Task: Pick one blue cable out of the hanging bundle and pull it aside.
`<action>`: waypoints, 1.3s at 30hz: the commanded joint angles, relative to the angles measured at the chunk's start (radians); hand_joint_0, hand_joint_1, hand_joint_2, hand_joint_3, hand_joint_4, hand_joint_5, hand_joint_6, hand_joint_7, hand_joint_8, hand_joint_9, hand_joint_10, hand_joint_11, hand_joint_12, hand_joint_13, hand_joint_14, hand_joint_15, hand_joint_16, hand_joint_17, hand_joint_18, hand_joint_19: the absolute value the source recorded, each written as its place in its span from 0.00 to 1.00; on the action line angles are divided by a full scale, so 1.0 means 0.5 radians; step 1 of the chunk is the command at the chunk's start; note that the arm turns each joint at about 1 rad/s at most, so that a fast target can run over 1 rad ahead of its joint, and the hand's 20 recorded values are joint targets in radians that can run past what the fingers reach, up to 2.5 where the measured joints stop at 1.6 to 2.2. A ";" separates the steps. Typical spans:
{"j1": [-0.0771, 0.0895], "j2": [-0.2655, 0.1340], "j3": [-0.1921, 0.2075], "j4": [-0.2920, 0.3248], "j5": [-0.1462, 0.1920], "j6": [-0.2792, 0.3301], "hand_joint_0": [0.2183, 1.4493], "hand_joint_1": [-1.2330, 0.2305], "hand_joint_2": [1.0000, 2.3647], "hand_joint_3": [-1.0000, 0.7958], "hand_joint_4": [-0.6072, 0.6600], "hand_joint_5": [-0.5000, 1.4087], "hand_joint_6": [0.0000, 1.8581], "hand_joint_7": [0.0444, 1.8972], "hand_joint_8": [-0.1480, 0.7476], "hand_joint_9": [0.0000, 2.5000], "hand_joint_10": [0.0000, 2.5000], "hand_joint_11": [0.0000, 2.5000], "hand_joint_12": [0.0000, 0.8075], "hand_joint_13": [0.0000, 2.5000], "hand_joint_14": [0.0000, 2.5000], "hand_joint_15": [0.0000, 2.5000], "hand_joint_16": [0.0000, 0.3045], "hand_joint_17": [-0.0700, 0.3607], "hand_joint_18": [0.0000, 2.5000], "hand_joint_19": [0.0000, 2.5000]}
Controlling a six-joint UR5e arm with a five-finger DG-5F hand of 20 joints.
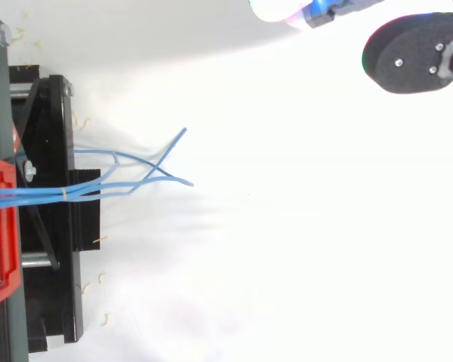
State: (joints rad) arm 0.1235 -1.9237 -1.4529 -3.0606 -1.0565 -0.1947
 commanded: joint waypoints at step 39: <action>0.054 -0.307 0.000 0.488 0.174 -0.101 0.22 0.45 0.00 0.28 0.74 0.15 0.27 0.37 0.49 0.19 0.00 0.00 0.49 0.09 0.00 0.00 0.21 0.49 0.06 0.07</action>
State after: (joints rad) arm 0.1478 -2.0662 -1.4532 -2.8435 -0.9707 -0.2424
